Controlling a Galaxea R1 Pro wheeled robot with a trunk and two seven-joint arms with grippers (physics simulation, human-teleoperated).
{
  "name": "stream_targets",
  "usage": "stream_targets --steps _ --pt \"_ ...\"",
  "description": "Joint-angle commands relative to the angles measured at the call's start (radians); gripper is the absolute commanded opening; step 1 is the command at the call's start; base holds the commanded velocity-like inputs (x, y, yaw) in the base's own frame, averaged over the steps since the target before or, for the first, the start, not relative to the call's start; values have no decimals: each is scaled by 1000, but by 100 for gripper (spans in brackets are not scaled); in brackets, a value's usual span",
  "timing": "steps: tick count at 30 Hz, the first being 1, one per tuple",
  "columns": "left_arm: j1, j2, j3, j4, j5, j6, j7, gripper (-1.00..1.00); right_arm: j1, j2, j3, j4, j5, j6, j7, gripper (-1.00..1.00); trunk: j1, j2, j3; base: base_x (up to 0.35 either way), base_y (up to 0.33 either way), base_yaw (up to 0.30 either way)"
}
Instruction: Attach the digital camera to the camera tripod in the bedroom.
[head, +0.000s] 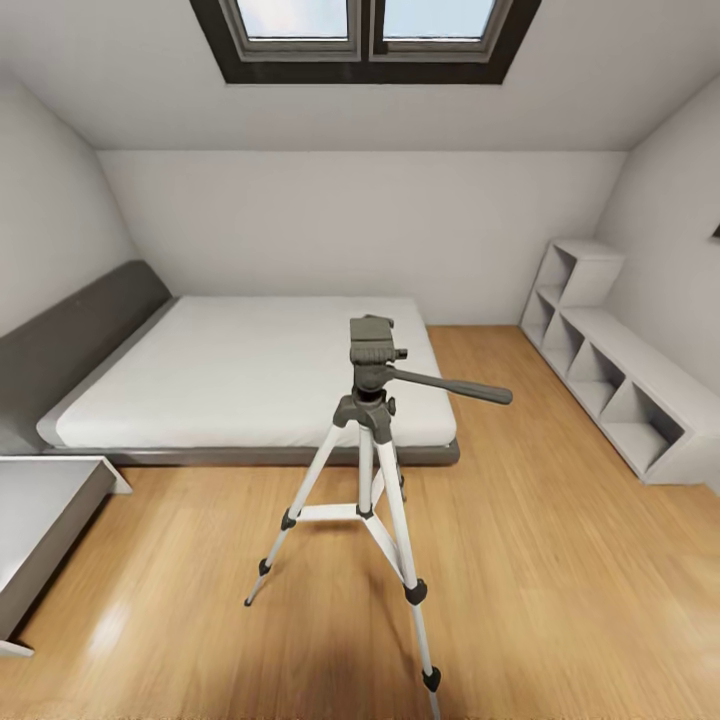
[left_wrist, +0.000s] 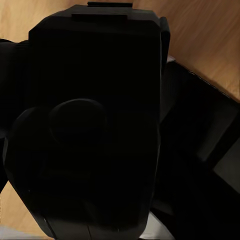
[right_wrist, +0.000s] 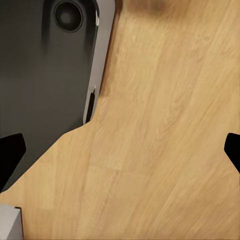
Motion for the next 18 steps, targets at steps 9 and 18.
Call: stream_targets --steps 9,18 --pt "-1 0 -8 1 9 3 -1 -100 -1 1 -8 2 8 -24 2 100 0 -2 -6 0 0 0" --pt "-1 0 -8 2 9 3 -1 -100 -1 1 -7 2 11 -32 0 100 0 -2 -6 0 0 0"
